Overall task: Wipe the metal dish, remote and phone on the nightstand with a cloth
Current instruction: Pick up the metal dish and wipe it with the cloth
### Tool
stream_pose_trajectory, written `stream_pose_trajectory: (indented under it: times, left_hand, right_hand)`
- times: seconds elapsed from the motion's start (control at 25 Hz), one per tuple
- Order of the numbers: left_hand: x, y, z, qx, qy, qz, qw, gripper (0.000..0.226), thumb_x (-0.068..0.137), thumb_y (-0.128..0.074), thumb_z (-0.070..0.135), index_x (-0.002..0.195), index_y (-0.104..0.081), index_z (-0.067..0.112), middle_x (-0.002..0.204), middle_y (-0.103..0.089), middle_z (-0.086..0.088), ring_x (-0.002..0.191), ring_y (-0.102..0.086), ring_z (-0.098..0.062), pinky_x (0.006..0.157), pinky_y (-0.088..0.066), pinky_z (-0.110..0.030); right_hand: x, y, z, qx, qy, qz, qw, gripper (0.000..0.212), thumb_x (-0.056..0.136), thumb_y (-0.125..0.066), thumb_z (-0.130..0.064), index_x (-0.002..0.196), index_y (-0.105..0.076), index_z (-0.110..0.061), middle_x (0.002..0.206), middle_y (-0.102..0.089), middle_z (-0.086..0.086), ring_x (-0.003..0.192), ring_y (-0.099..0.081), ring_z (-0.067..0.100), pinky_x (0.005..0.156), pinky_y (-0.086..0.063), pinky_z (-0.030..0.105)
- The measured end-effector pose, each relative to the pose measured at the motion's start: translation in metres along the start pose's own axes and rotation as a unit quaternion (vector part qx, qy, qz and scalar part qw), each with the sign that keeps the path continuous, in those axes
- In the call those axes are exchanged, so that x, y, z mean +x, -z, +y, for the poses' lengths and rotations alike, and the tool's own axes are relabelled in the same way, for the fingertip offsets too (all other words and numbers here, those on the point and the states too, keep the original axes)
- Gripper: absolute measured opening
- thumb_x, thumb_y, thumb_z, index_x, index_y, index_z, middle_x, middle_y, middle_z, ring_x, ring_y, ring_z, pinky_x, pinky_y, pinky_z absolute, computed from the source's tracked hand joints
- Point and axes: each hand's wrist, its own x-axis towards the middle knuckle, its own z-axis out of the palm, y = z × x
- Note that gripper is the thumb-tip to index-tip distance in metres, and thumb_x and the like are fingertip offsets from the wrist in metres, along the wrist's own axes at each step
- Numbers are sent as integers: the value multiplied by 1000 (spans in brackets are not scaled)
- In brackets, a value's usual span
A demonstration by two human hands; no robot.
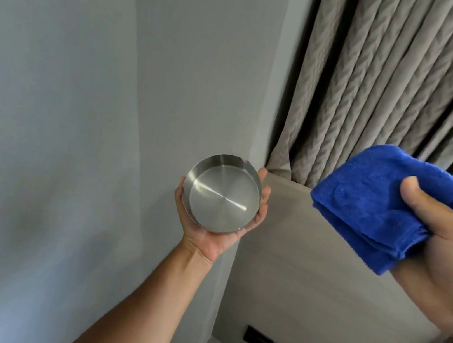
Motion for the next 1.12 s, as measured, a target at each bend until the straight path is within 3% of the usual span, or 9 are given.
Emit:
stream_pose_trajectory:
  times: [0.28,0.52,0.64,0.68,0.76,0.84,0.88,0.96,1.12]
  left_hand:
    - [-3,16,-19,67,29,-32,997,119,62,-67,65,157,-15,16,158,-27,-18,142,-25,-43,114,-26,-60]
    - [-5,13,-22,157,-37,46,986,97,60,-81,47,139,-45,3,134,-47,-21,124,-44,-38,110,-26,-52]
    - [-5,6,-26,202,-21,52,978,93,59,-83,45,134,-50,2,129,-50,-23,122,-44,-40,108,-29,-53]
    - [-4,2,-28,216,-4,55,975,95,57,-85,44,134,-49,2,131,-46,-23,124,-39,-41,109,-24,-55]
    - [-2,-4,-33,254,32,52,965,91,54,-86,46,128,-57,3,132,-45,-25,126,-35,-40,115,-18,-57]
    - [-1,-6,-37,284,32,59,957,76,56,-85,49,116,-69,6,120,-62,-22,119,-50,-37,113,-31,-49]
    - [0,-5,-38,280,25,69,957,71,58,-84,51,112,-71,6,113,-68,-18,113,-58,-33,106,-41,-45]
    - [0,-3,-42,270,18,71,960,64,67,-76,53,112,-73,7,107,-74,-12,105,-67,-26,95,-53,-37]
    - [-6,12,-52,256,13,104,961,59,73,-69,55,109,-74,8,99,-76,-10,98,-71,-23,87,-55,-33]
  right_hand:
    - [-12,1,26,-20,-2,66,998,35,88,-59,-21,120,-60,-7,113,-72,12,103,-69,27,71,-59,36]
    - [-24,5,29,-46,6,11,999,24,83,-61,-25,102,-73,-18,107,-75,7,99,-71,23,68,-59,29]
    - [-28,-2,34,-221,52,-49,973,11,85,-65,-35,85,-75,-29,79,-78,0,76,-74,16,57,-61,31]
    - [-27,-5,38,-332,89,-79,936,9,86,-64,-33,83,-73,-34,73,-76,-11,69,-72,5,57,-60,30]
    - [-20,-11,49,-584,143,-156,784,26,87,-57,-19,105,-64,-37,96,-68,-30,93,-61,-9,79,-52,20]
    - [-12,-18,59,-740,150,-190,627,44,81,-52,-13,122,-54,-28,120,-58,-24,116,-51,2,91,-48,25]
    - [-9,-21,62,-762,140,-190,603,37,76,-51,-12,109,-56,-27,112,-60,-18,110,-55,9,85,-51,30]
    - [-8,-29,64,-734,87,-208,641,17,71,-46,-8,77,-53,-23,81,-64,-8,80,-62,14,68,-54,36]
    - [-5,-35,75,-553,-38,-206,807,19,86,-50,-11,68,-54,-9,63,-64,3,59,-56,11,65,-51,34]
